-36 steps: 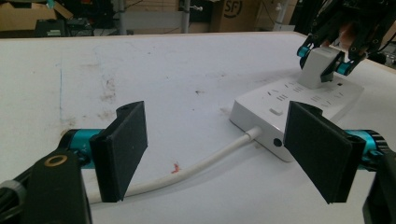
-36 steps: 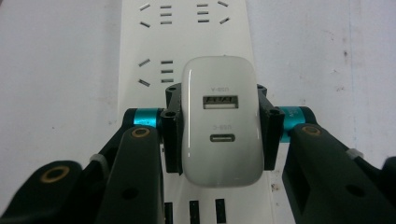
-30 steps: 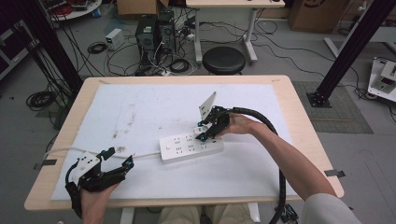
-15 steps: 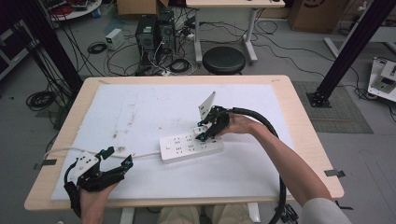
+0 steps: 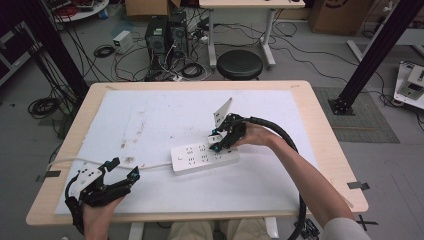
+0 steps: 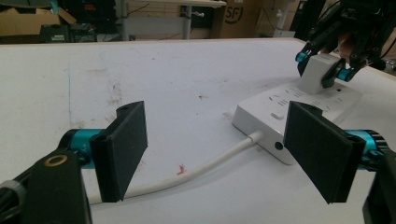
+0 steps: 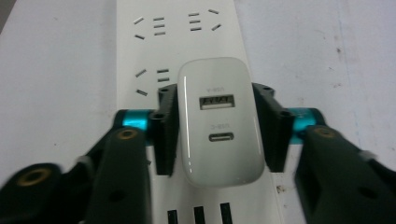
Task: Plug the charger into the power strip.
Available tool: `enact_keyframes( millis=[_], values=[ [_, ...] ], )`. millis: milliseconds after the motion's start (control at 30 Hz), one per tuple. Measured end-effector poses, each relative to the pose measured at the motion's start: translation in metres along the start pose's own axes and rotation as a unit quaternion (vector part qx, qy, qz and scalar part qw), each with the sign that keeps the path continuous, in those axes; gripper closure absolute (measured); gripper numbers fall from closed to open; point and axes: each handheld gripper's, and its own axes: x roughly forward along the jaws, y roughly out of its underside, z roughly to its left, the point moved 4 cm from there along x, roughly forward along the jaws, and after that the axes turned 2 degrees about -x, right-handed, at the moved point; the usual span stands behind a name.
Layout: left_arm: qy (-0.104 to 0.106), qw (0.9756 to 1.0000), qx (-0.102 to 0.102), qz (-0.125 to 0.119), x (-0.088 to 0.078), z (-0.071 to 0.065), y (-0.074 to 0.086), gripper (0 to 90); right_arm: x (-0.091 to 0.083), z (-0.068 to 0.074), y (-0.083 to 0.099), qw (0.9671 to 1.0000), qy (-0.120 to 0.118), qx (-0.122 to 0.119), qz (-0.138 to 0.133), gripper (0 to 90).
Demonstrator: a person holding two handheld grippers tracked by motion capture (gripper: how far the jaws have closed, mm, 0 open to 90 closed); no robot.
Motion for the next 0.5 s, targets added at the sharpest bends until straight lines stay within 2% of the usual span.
enact_keyframes(
  millis=[300, 367, 433, 467, 500],
  values=[
    [0.001, 1.0000, -0.001, -0.002, 0.002, -0.001, 0.000, 21.8, -0.010, 0.003, 0.004, 0.9993, 0.025, 0.027, -0.009, 27.8],
    [0.003, 1.0000, 0.004, -0.001, 0.003, -0.001, -0.001, 21.8, -0.014, 0.006, 0.006, 0.9982, 0.035, 0.046, -0.017, 21.9],
    [0.005, 1.0000, 0.005, 0.000, 0.004, -0.001, -0.001, 21.8, -0.018, 0.009, 0.010, 0.9967, 0.046, 0.061, -0.026, 21.7],
    [0.003, 1.0000, 0.006, -0.001, 0.005, -0.001, -0.002, 21.8, -0.020, 0.012, 0.013, 0.9952, 0.052, 0.077, -0.031, 21.7],
    [0.003, 1.0000, 0.006, -0.001, 0.005, -0.001, -0.002, 21.8, -0.020, 0.012, 0.013, 0.9952, 0.052, 0.077, -0.031, 21.7]
  ],
)
